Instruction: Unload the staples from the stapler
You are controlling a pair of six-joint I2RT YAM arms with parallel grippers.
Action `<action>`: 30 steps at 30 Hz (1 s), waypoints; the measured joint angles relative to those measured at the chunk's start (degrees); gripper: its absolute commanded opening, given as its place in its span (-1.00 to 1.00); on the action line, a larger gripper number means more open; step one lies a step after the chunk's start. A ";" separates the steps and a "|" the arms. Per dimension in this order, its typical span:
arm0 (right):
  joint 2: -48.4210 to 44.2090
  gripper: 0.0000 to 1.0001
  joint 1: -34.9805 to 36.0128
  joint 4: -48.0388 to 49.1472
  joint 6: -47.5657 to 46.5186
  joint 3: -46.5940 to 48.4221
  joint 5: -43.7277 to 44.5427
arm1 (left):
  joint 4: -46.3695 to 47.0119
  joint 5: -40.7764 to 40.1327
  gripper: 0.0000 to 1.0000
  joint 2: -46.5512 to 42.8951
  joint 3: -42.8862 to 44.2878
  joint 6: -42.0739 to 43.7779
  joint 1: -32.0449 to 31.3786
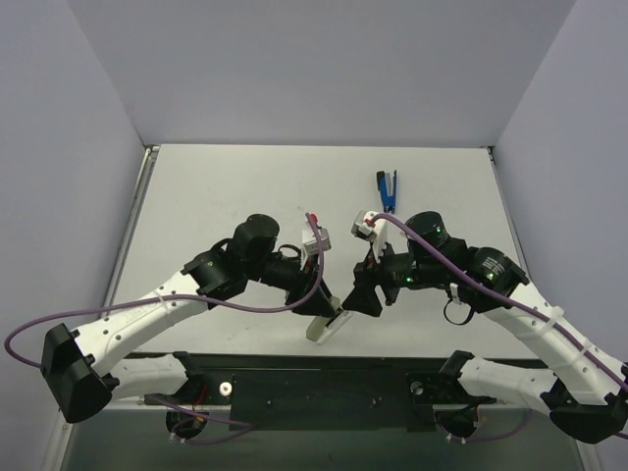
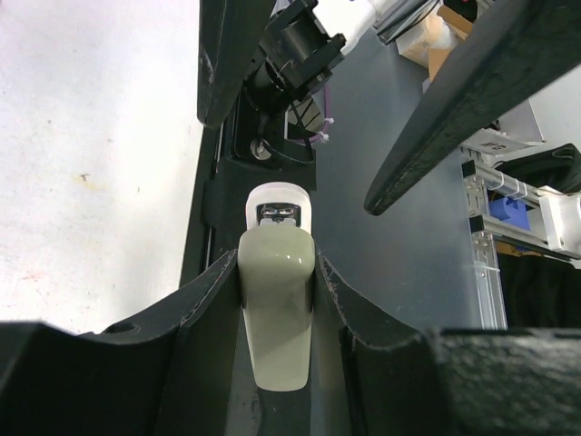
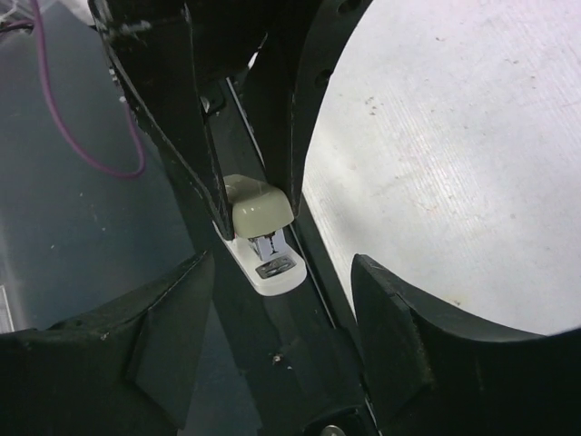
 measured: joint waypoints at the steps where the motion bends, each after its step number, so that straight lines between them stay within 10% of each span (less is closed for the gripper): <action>1: 0.04 0.11 0.00 0.02 -0.24 0.00 -0.94 | -0.11 -0.02 -1.00 -0.66 0.00 0.13 0.00; 30: 0.55 -0.37 1.29 4.50 -2.62 -4.07 -10.67 | 2.12 1.14 -1.00 -3.28 -0.09 -1.22 0.02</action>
